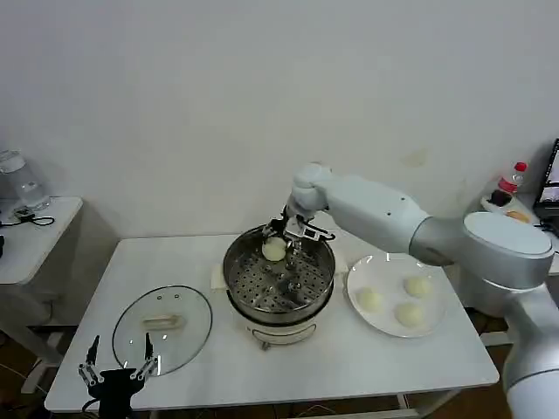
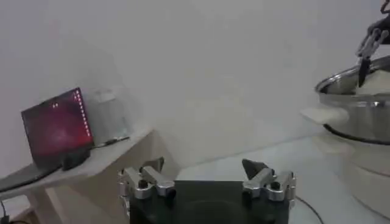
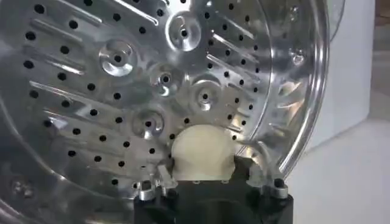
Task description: Take steamed baozi put them in steamer then cover it.
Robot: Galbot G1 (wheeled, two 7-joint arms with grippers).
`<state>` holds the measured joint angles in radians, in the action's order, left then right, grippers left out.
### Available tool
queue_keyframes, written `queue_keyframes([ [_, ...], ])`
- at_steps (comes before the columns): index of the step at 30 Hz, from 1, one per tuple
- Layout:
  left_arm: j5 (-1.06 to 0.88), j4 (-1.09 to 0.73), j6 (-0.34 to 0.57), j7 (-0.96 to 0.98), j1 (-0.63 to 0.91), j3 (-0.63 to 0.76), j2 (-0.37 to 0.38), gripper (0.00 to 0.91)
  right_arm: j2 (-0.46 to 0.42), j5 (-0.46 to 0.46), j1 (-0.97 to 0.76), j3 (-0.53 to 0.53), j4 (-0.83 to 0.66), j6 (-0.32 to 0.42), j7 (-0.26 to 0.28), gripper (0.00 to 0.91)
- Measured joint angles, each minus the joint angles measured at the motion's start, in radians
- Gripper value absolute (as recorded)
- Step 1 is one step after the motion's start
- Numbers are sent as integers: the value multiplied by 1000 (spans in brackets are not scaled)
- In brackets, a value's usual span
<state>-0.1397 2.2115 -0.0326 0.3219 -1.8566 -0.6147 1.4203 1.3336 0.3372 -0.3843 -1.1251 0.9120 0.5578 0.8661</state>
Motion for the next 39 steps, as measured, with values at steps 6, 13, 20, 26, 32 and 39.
queue_keyframes([
  [6,0,0,-1,-1,6,10,-4,907,-49,-93,-73,-27,83,-66,37,907],
  [13,11,-1,-10,-11,19,13,-22,907,-199,-259,-196,-70,247,-217,88,907],
  [20,29,17,-28,-29,42,24,-48,907,-406,-353,-257,-127,386,-352,117,907],
  [26,41,25,-43,-36,66,17,-71,907,-581,-387,-235,-141,496,-454,130,907],
  [32,43,32,-48,-38,72,15,-75,907,-692,-385,-143,-112,552,-526,126,907],
  [39,45,43,-53,-39,73,7,-72,907,-744,-345,6,-30,566,-593,102,907],
])
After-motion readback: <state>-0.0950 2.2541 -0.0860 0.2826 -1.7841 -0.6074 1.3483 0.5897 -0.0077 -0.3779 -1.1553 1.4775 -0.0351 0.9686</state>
